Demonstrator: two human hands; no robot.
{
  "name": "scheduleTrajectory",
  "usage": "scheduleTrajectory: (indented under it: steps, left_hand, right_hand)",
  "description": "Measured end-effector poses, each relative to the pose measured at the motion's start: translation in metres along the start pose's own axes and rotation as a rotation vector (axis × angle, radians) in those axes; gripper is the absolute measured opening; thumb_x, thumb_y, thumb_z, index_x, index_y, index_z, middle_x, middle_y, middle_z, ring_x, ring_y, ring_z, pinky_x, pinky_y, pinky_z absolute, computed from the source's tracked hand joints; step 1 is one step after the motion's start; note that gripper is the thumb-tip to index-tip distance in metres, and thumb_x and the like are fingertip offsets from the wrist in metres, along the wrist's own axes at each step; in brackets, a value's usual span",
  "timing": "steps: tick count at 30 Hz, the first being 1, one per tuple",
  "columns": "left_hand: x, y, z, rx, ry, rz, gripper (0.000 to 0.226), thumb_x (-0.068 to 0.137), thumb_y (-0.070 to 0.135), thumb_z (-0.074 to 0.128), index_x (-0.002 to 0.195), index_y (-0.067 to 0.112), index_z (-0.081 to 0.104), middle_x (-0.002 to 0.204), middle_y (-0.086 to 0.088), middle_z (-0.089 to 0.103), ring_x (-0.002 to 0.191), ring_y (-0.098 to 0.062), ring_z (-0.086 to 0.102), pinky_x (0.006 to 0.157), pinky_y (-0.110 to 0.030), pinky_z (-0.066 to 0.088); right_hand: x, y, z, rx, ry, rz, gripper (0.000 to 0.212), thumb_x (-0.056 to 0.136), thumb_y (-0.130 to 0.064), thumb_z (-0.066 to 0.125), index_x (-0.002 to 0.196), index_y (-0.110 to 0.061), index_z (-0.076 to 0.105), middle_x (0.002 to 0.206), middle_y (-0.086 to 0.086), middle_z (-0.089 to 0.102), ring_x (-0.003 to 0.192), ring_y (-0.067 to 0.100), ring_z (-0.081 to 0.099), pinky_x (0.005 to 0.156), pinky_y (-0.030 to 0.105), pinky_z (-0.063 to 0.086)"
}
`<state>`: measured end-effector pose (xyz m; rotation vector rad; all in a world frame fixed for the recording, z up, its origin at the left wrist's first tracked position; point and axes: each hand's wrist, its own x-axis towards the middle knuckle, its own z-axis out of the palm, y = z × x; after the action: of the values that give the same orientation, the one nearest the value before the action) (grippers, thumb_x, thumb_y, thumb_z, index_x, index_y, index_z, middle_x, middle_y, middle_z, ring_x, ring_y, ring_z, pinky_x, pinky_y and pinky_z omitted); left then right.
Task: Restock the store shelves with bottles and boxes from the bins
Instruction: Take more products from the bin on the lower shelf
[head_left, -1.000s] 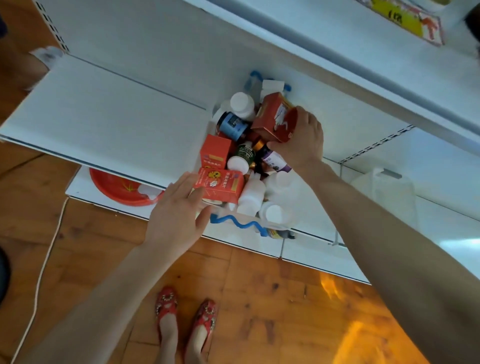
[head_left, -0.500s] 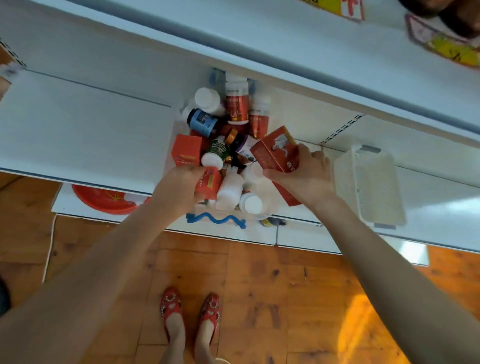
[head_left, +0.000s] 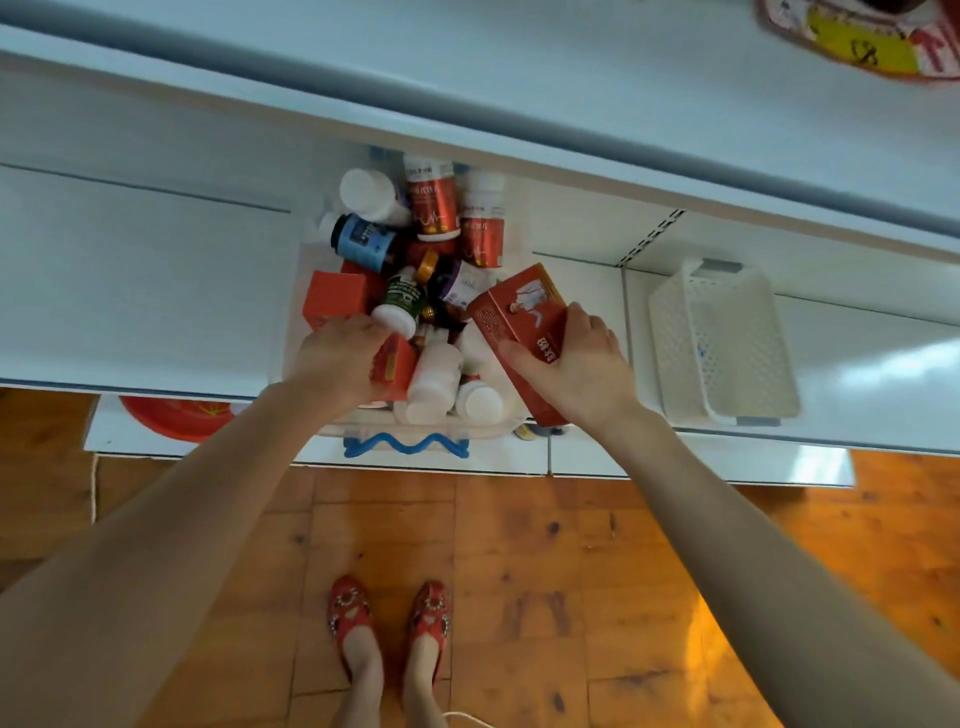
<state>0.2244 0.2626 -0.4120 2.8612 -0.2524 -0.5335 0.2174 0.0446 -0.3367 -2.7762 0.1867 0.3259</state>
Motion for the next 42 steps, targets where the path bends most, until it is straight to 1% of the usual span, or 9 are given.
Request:
scheduleTrajectory:
  steps: [5,10,16,19,26,29,35,39,42]
  left_hand:
    - [-0.013,-0.004,-0.008,-0.059,0.076,0.033,0.072,0.071,0.042,0.074,0.131,0.017,0.044,0.122,-0.009,0.052,0.110,-0.028,0.049,0.089,-0.039,0.042]
    - [-0.041,0.003,-0.028,-0.226,0.326,0.008,0.056,0.064,0.024,0.082,0.106,-0.003,0.057,0.101,-0.023,0.058,0.090,-0.039,0.056,0.078,-0.042,0.045]
    - [-0.086,0.029,-0.061,-0.601,0.399,-0.098,0.047,0.067,0.024,0.079,0.099,0.006,0.051,0.092,0.000,0.049,0.086,-0.015,0.048,0.073,-0.033,0.045]
    - [-0.114,0.046,-0.076,-0.763,0.362,-0.163,0.057,0.070,0.021,0.080,0.111,0.008,0.043,0.098,0.003,0.050,0.085,-0.010,0.050,0.066,-0.017,0.042]
    - [-0.174,0.079,-0.120,-0.834,0.421,-0.135,0.061,0.067,0.026,0.081,0.112,0.013,0.044,0.085,0.018,0.046,0.071,0.009,0.047,0.059,0.004,0.037]
    - [-0.191,0.091,-0.145,-0.854,0.421,-0.081,0.066,0.065,0.031,0.080,0.123,0.019,0.051,0.101,0.013,0.047,0.088,0.000,0.048,0.070,-0.001,0.035]
    - [-0.204,0.133,-0.194,-1.008,0.422,-0.003,0.056,0.060,0.032,0.082,0.101,0.032,0.044,0.102,0.007,0.058,0.094,-0.010,0.056,0.084,-0.029,0.047]
    - [-0.197,0.166,-0.224,-1.172,0.414,0.030,0.052,0.061,0.028,0.082,0.095,0.032,0.043,0.099,0.010,0.058,0.093,-0.006,0.059,0.082,-0.030,0.049]
    - [-0.187,0.193,-0.243,-1.158,0.466,0.091,0.059,0.058,0.026,0.083,0.099,0.032,0.041,0.098,0.013,0.055,0.093,-0.005,0.059,0.077,-0.017,0.046]
  right_hand:
    - [0.001,0.004,-0.002,0.108,-0.045,0.031,0.070,0.073,-0.060,0.061,0.122,-0.015,0.040,0.116,0.008,0.053,0.109,0.024,0.048,0.083,0.031,0.037]
    - [-0.011,-0.002,-0.012,0.176,-0.035,0.029,0.074,0.072,-0.054,0.067,0.127,-0.014,0.038,0.119,0.006,0.051,0.111,0.022,0.049,0.086,0.032,0.040]
    - [-0.038,-0.016,-0.030,0.332,-0.072,0.057,0.071,0.070,-0.041,0.074,0.123,-0.007,0.041,0.117,0.006,0.053,0.101,0.017,0.054,0.077,0.025,0.041]
    - [-0.058,-0.022,-0.047,0.421,-0.107,0.067,0.069,0.071,-0.036,0.076,0.121,-0.007,0.039,0.109,0.001,0.054,0.090,0.010,0.052,0.063,0.015,0.037]
    - [-0.117,-0.030,-0.090,0.588,-0.149,0.032,0.073,0.069,-0.034,0.079,0.126,-0.014,0.038,0.099,-0.013,0.049,0.082,-0.004,0.051,0.063,0.007,0.036]
    - [-0.142,-0.028,-0.113,0.601,-0.149,0.002,0.059,0.071,-0.035,0.077,0.114,-0.025,0.039,0.091,-0.022,0.048,0.078,-0.010,0.049,0.057,0.006,0.040]
    - [-0.169,-0.016,-0.168,0.748,-0.041,-0.005,0.058,0.065,-0.038,0.078,0.110,-0.021,0.046,0.095,-0.019,0.056,0.083,-0.008,0.055,0.064,0.008,0.046]
    - [-0.175,0.001,-0.204,0.857,0.014,-0.054,0.062,0.052,-0.050,0.073,0.105,-0.024,0.052,0.100,-0.008,0.065,0.091,0.005,0.063,0.076,0.022,0.050]
    - [-0.173,0.018,-0.228,0.914,0.020,-0.095,0.054,0.054,-0.046,0.072,0.100,-0.032,0.048,0.100,-0.011,0.062,0.091,0.003,0.062,0.076,0.021,0.049]
